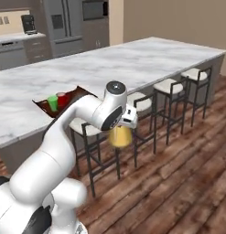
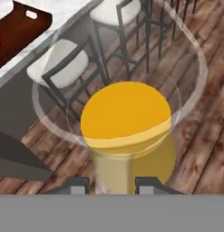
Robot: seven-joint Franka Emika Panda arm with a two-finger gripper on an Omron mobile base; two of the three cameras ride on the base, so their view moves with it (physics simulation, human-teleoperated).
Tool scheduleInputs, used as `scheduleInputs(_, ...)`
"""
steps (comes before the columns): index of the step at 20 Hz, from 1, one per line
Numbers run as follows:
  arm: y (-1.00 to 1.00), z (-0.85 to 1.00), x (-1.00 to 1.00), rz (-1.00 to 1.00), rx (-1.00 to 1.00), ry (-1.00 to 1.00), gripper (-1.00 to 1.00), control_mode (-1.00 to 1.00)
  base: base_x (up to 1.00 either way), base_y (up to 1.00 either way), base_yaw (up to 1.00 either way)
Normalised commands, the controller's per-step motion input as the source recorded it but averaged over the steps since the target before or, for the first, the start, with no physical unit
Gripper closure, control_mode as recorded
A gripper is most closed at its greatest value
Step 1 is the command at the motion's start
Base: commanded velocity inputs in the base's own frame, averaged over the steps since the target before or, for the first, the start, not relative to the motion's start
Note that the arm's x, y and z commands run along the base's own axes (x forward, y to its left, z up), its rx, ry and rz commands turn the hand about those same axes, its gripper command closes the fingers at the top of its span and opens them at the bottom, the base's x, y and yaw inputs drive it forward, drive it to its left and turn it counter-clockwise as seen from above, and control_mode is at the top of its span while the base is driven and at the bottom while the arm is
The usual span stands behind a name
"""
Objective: There is a tray on the dining counter. Grab the cup, mug, and pitcher and place them on the tray. The pitcher may be placed next to the tray if it cannot fit the tray.
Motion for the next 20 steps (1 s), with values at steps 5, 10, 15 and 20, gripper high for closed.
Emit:
scheduleInputs(5,0.00,0.00,0.00,0.00,0.00,0.00,1.00,1.00,0.65,-0.79,0.54)
scheduleInputs(10,0.00,0.00,0.00,0.00,0.00,0.00,1.00,1.00,0.53,-0.83,0.52)
scheduleInputs(15,0.00,0.00,0.00,0.00,0.00,0.00,1.00,1.00,0.20,-0.84,0.54)
scheduleInputs(20,0.00,0.00,0.00,0.00,0.00,0.00,1.00,1.00,0.02,-0.40,0.61)
